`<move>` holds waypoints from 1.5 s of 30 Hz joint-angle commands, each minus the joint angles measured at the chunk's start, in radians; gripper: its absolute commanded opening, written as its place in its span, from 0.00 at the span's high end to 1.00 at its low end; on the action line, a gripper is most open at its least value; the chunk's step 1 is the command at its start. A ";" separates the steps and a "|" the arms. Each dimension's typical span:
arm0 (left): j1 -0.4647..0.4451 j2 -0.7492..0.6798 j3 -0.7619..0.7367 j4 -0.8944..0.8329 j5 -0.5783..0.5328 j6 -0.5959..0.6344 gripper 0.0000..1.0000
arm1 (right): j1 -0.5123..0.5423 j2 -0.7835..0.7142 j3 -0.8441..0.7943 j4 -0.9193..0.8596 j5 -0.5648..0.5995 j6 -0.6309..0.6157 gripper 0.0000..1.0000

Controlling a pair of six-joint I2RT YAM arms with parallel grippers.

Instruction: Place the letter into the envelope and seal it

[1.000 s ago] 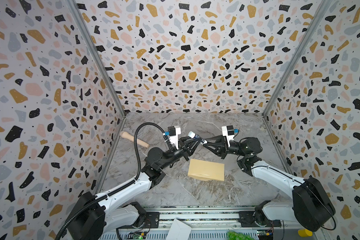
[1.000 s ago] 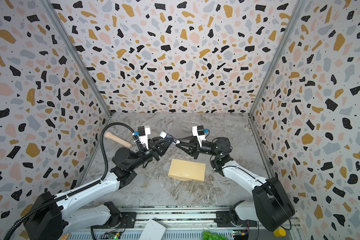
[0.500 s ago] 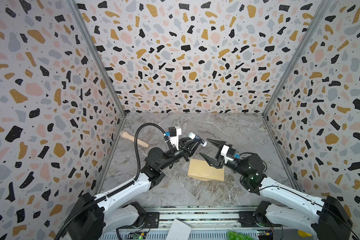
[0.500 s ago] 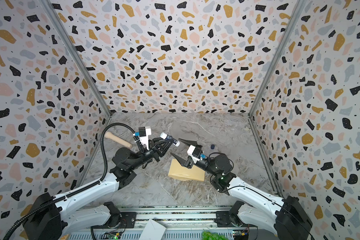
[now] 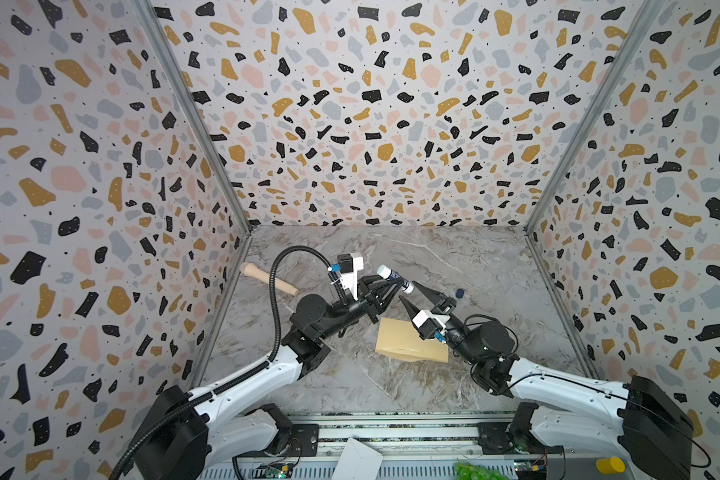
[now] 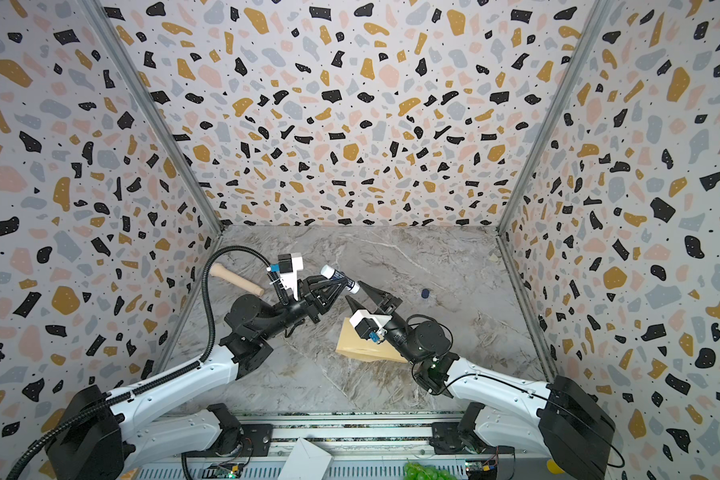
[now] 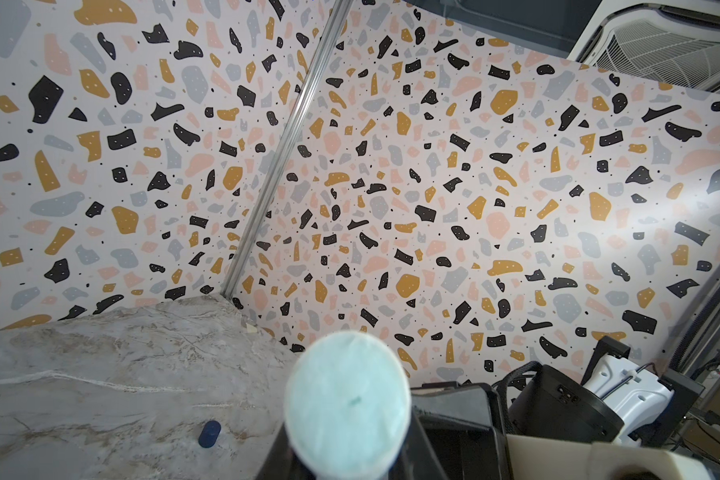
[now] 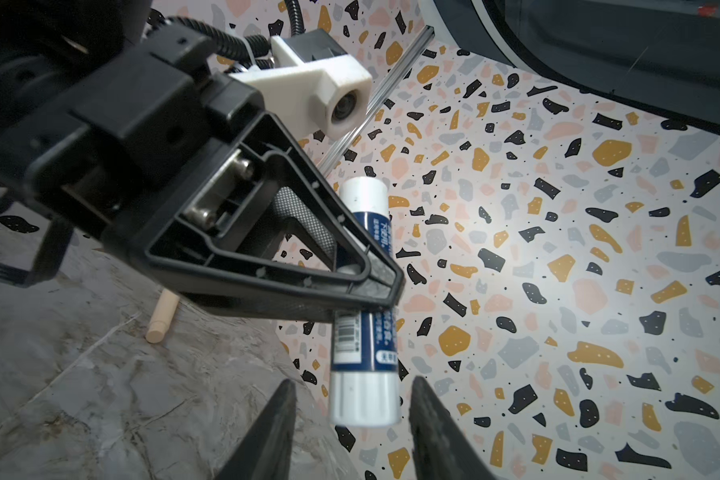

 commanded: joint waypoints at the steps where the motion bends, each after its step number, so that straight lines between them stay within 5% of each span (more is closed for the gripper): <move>1: 0.003 -0.013 0.002 0.055 -0.003 0.013 1.00 | 0.013 0.000 0.014 0.066 0.033 -0.031 0.60; 9: 0.003 -0.013 0.001 0.056 0.002 0.010 1.00 | 0.023 0.010 0.028 0.054 0.050 -0.026 0.82; 14: 0.003 -0.013 -0.001 0.059 0.007 0.011 1.00 | -0.010 -0.021 0.055 -0.054 -0.029 0.133 0.90; 18: 0.003 -0.016 -0.004 0.068 0.021 0.014 1.00 | -0.205 -0.054 0.128 -0.209 -0.422 0.555 0.90; 22: 0.003 -0.019 -0.011 0.090 0.033 0.015 1.00 | -0.411 0.043 0.191 -0.062 -0.890 1.083 0.89; 25: 0.002 -0.019 -0.015 0.104 0.041 0.010 1.00 | -0.444 0.131 0.240 0.043 -1.051 1.316 0.87; 29: 0.001 -0.025 -0.018 0.105 0.042 0.011 1.00 | -0.444 0.185 0.270 0.107 -1.122 1.425 0.79; 34: 0.001 -0.028 -0.015 0.091 0.028 0.014 1.00 | -0.438 0.112 0.212 0.032 -0.963 1.238 0.62; 38: 0.002 -0.026 -0.008 0.082 0.023 0.014 1.00 | -0.305 -0.033 0.140 -0.190 -0.516 0.718 0.47; 41: 0.002 -0.026 -0.008 0.079 0.023 0.016 1.00 | -0.150 -0.074 0.085 -0.197 -0.255 0.331 0.43; 45: 0.001 -0.026 -0.003 0.077 0.023 0.016 1.00 | -0.071 -0.056 0.060 -0.145 -0.098 0.151 0.44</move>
